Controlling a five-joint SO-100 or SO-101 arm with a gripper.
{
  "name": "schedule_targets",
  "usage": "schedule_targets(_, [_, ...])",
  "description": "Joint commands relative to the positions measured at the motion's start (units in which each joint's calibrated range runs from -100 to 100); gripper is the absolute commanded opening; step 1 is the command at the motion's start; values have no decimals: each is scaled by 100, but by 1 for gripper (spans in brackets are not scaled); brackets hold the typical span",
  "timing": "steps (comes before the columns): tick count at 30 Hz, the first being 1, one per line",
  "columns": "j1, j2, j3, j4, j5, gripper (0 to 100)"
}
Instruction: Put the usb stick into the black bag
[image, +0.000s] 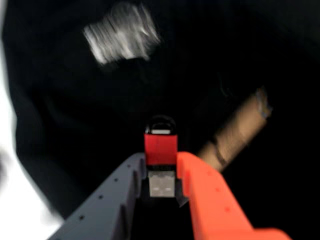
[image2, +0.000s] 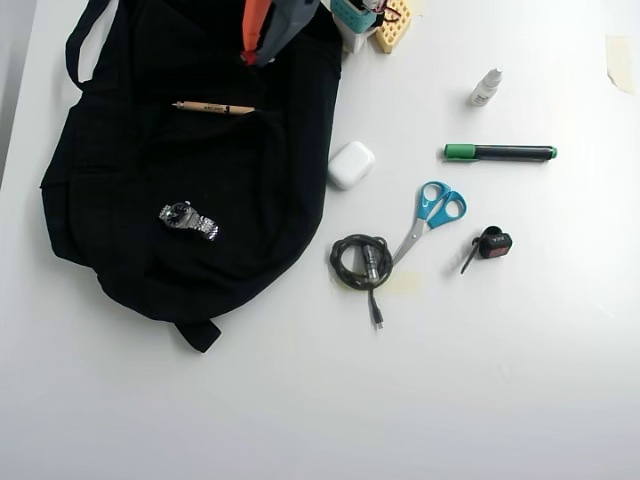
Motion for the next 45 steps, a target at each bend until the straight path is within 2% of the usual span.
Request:
schedule_targets(1, [128,704,65,-923,3,2])
schedule_targets(5, [562,2961,-1822,-897,18,2])
schedule_targets(9, [1280,4397,-3313,-846,-13,2])
schedule_targets(16, [883,4322,-3089,-165,18,3])
schedule_targets(17, [831,4314,-3089,-165,18,5])
schedule_targets(19, [764,4297,-3044,-131,-3,22])
schedule_targets(20, [764,4297,-3044,-122,3,24])
schedule_targets(21, [726,4289,-3053,-122,18,19])
schedule_targets(22, [666,4280,-3124,-122,24,11])
schedule_targets(23, [547,4114,-3116,-131,18,2])
schedule_targets(25, [285,3409,-2783,-122,8,2])
schedule_targets(28, [-575,1741,-1346,-10,-39,2])
schedule_targets(34, [-3103,-2035,1754,110,-39,2])
schedule_targets(35, [-3388,-3305,2545,102,-39,2])
schedule_targets(40, [-3881,-5205,4108,102,-39,2])
schedule_targets(45, [-4083,-5330,4629,153,-39,2])
